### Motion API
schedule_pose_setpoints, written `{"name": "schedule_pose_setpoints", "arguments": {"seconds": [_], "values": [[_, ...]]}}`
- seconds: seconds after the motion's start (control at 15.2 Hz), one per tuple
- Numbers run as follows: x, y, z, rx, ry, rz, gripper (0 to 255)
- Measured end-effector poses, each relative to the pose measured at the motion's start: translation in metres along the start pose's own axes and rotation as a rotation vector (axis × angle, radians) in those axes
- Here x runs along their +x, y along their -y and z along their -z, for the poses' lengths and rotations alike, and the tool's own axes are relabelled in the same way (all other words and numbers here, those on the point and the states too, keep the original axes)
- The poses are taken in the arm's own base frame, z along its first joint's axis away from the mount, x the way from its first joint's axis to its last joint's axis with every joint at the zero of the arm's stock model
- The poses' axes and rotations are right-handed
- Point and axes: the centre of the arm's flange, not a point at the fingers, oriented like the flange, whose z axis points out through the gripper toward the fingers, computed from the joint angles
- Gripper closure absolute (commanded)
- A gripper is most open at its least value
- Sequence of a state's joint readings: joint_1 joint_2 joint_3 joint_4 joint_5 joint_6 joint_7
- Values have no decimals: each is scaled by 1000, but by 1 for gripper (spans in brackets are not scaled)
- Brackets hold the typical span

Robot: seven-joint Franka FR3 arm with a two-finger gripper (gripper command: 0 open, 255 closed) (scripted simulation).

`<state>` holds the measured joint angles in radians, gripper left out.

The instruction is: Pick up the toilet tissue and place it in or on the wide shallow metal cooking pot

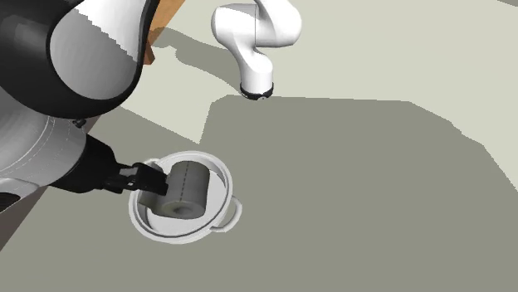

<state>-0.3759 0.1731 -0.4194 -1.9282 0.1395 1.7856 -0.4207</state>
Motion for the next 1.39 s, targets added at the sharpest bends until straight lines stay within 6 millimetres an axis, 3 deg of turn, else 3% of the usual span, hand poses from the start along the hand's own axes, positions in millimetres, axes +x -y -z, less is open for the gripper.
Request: {"name": "schedule_pose_setpoints", "arguments": {"seconds": [0.73, 0.79, 1.39], "values": [[-7, 1, -1, -7, -60, -3, 0], [-7, 1, -1, -7, -59, -4, 255], [-15, -24, 12, -51, -108, 10, 255]]}}
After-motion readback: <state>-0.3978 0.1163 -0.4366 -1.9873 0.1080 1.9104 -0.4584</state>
